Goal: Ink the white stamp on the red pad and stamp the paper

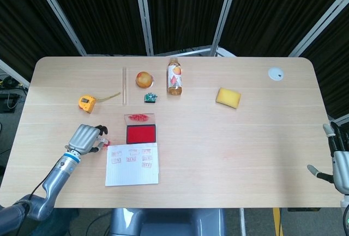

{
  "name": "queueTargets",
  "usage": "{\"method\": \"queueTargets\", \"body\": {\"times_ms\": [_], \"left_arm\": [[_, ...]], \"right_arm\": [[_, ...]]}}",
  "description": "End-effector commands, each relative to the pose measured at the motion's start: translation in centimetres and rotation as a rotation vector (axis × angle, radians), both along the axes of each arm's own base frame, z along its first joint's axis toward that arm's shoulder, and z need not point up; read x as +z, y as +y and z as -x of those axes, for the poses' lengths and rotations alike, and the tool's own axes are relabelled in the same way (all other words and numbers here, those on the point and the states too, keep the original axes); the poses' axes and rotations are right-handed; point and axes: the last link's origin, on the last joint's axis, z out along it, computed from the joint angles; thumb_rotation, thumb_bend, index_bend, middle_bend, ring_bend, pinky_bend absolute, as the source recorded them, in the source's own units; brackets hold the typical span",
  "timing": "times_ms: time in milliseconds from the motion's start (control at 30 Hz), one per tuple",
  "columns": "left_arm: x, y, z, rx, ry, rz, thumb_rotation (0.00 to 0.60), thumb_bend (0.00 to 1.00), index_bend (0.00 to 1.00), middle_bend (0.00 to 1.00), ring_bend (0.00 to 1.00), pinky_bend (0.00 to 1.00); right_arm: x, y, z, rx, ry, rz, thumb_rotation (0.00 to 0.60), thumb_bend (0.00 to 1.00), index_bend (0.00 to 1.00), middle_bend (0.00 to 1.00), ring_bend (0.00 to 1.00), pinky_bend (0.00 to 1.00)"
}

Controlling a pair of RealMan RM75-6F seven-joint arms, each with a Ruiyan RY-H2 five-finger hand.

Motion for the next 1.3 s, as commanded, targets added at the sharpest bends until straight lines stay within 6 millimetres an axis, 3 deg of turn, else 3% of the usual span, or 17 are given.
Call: {"method": "queueTargets", "body": {"times_ms": [33,967,1300], "left_arm": [[0.04,0.01,-0.07,-0.012,0.008,-0.001,0.6,0.31,0.4,0.43,0.82,0.93],[-0.31,0.12,0.15,-0.015,0.019,0.01,0.6,0.33,0.51,0.51,0.82,0.93],[0.55,0.54,-0.41,0.008,-0.03,0.005,0.6,0.35,0.54,0.53,0.82,0.93]], "right_arm": [[0.02,-0.02,0.04,-0.002,-0.001,0.001,0.6,0.0,0.0,0.0,0.0,0.0],[0.09,-0.25,0.23,-0.016,0.001,0.006,0.6,0.0,0.0,0.0,0.0,0.0],[0.02,-0.26,0.25,-0.019,-0.001,0.006,0.6,0.0,0.0,0.0,0.0,0.0]]}}
